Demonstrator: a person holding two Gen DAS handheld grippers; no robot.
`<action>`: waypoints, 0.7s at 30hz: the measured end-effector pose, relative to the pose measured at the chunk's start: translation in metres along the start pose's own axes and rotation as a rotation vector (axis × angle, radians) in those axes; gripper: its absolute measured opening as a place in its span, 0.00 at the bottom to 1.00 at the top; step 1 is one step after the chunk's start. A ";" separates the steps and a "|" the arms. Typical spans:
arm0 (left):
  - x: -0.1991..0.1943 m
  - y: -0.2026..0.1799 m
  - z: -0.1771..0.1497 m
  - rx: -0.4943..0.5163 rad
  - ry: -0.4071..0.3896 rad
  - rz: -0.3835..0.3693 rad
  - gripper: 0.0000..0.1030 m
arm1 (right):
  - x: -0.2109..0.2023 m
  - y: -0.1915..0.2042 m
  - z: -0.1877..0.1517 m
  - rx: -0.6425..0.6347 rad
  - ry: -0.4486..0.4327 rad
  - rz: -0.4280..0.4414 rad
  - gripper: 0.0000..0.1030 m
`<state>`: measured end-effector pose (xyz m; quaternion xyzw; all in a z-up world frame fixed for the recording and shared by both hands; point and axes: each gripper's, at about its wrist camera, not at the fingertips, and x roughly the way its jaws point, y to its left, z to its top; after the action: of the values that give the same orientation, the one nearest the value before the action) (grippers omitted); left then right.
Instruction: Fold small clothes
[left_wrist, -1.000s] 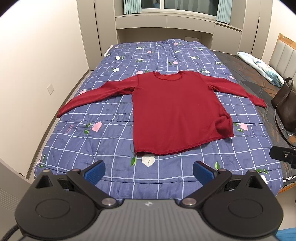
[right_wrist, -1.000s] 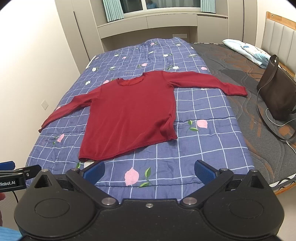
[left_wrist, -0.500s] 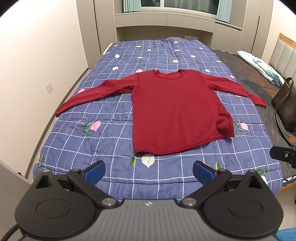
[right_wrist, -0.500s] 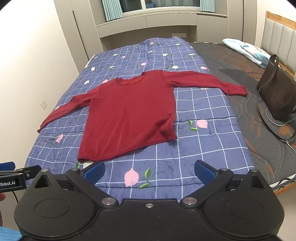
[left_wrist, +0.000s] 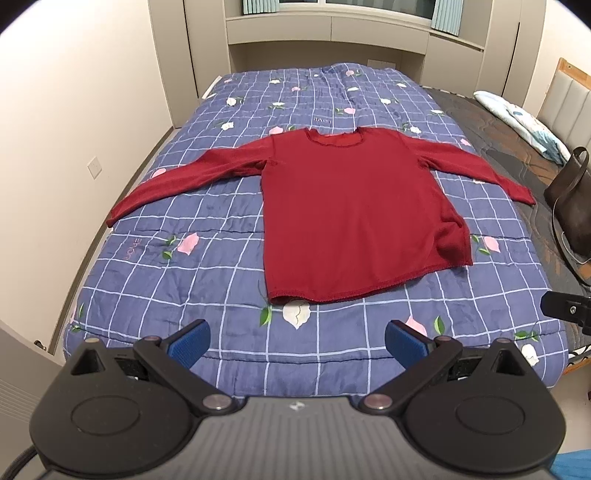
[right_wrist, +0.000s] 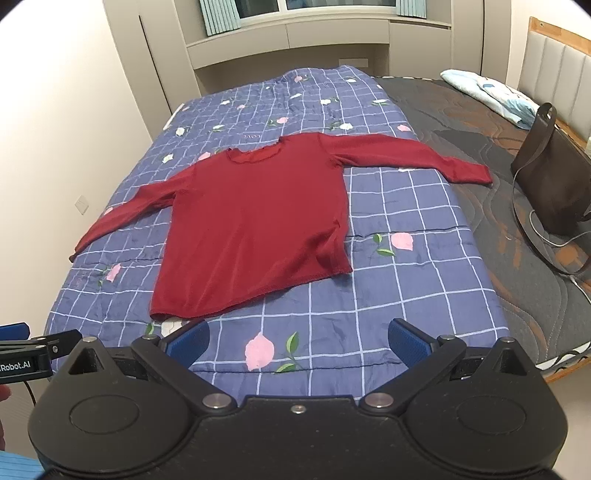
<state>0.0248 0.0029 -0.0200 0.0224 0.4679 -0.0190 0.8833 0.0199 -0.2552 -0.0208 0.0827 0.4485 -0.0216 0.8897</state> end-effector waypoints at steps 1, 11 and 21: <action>0.002 0.000 0.001 0.003 0.006 0.001 1.00 | 0.001 0.000 0.000 0.000 0.008 -0.008 1.00; 0.021 -0.001 0.017 0.042 0.077 0.027 1.00 | 0.016 0.004 0.009 -0.004 0.115 -0.097 1.00; 0.050 -0.015 0.056 0.049 0.156 0.013 1.00 | 0.024 -0.005 0.035 -0.003 0.189 -0.181 1.00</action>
<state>0.0985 -0.0163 -0.0303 0.0486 0.5343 -0.0228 0.8436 0.0619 -0.2647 -0.0199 0.0421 0.5359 -0.0934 0.8381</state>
